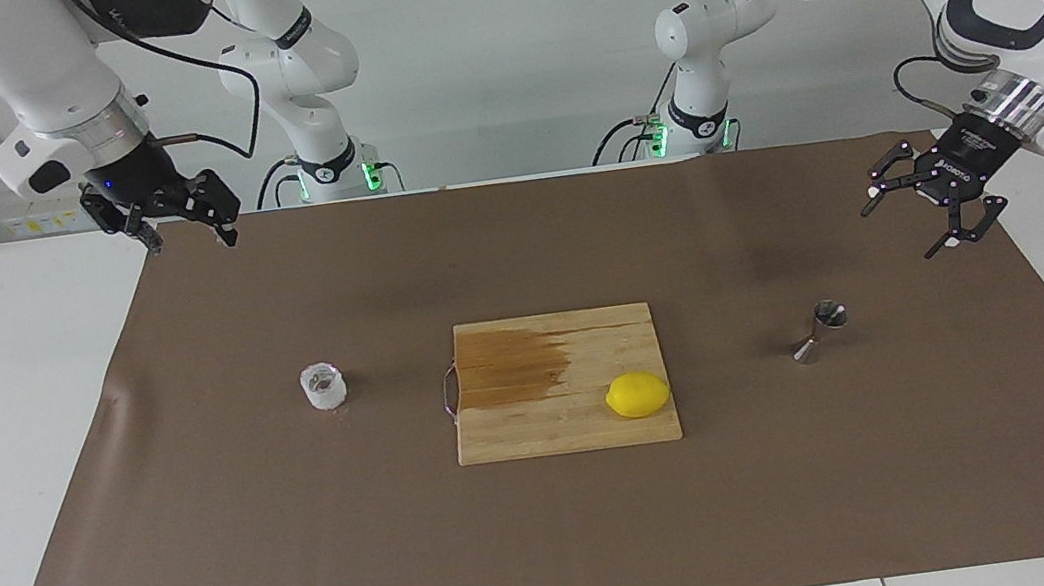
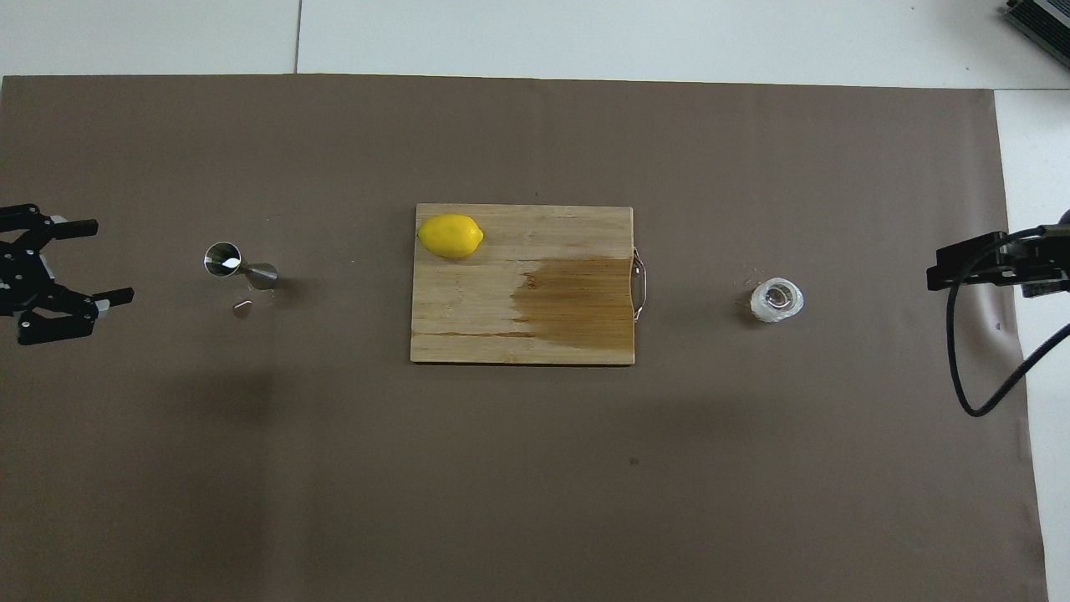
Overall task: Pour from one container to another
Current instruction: 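Reach the left gripper toward the small metal cup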
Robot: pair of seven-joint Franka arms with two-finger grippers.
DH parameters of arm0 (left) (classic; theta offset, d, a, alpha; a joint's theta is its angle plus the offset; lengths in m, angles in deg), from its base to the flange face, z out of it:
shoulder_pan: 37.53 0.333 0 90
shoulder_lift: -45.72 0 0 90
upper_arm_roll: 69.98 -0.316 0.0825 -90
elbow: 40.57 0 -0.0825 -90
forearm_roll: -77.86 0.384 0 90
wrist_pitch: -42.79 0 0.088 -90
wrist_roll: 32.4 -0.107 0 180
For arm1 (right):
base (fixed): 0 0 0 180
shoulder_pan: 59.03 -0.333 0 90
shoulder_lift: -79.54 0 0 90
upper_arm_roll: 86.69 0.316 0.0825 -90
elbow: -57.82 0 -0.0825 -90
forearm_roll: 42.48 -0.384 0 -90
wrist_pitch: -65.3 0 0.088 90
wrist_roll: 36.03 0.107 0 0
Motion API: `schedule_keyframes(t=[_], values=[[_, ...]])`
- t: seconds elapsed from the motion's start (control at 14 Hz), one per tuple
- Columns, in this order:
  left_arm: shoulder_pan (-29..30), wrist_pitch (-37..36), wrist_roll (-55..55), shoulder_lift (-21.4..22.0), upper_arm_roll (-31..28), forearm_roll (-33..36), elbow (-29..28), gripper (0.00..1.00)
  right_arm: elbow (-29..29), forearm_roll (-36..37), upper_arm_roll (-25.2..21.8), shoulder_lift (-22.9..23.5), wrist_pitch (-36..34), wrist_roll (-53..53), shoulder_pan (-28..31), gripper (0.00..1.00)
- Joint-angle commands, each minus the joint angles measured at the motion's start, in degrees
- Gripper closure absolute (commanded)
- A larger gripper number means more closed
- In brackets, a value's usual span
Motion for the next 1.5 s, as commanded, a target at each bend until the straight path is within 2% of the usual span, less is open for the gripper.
schedule_keyframes(t=[0.0,0.21,0.36,0.5,0.64,0.79,1.43], values=[[1.8,6.6,4.1,2.7,0.5,-8.3,-8.3,0.00,-0.4,0.5,0.4,-0.1,-0.6,0.4,0.5,0.00],[-0.4,14.6,4.7,4.8,0.7,-15.0,-15.4,0.00,-0.4,0.5,0.4,-0.1,-0.6,0.4,0.4,0.00],[-5.5,21.6,4.7,4.1,0.7,-22.2,-16.7,0.00,-0.4,0.5,0.4,-0.1,-0.6,0.4,0.5,0.00],[-8.5,25.3,4.7,3.7,0.7,-25.7,-16.9,0.00,-0.4,0.5,0.4,-0.1,-0.6,0.4,0.5,0.00],[-8.5,26.0,1.4,1.1,0.7,-29.4,-16.7,0.00,-0.4,0.5,0.4,-0.1,-0.6,0.4,0.4,0.00],[-7.8,25.5,-5.5,0.3,0.6,-35.0,-16.9,0.00,-0.4,0.5,0.4,-0.1,-0.6,0.4,0.5,0.00],[-10.6,28.1,-14.3,-1.4,0.7,-42.8,-16.7,0.00,-0.4,0.5,0.4,-0.1,-0.6,0.4,0.5,0.00]])
